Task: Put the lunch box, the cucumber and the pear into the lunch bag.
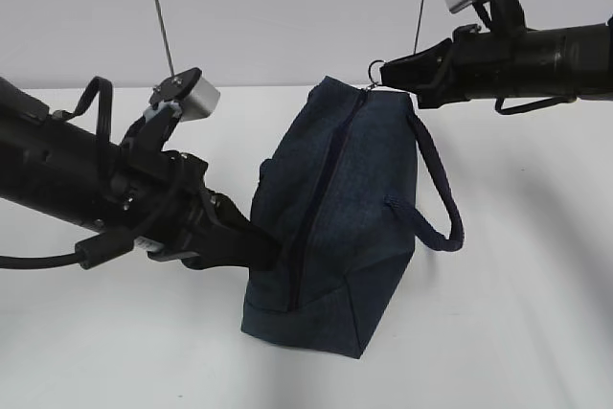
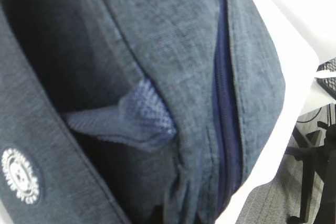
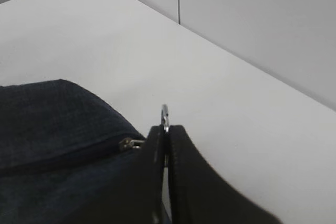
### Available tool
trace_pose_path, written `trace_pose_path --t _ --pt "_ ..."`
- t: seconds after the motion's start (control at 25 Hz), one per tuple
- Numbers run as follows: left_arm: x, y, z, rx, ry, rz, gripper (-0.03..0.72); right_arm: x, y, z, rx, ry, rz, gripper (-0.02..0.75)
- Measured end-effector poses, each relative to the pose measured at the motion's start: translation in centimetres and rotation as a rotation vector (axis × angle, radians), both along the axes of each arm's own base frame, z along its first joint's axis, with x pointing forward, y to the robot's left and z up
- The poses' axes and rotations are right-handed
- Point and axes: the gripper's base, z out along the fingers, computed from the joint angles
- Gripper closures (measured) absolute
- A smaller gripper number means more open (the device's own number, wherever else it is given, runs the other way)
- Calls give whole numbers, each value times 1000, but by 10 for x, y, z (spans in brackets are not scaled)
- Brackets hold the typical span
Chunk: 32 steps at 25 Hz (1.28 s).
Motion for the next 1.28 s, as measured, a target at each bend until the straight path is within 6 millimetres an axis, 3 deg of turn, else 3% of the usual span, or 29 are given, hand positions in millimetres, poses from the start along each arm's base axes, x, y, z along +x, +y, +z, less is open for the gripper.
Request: trace_pose_path --t 0.36,0.64,0.96,1.28 --pt "4 8 0 -6 16 17 683 4 -8 -26 82 109 35 738" --pt "6 6 5 -17 14 8 663 3 -6 -29 131 127 56 738" --pt "18 5 21 -40 -6 34 374 3 -6 -29 145 128 57 738" --pt "48 17 52 -93 -65 144 323 3 -6 -29 149 127 58 738"
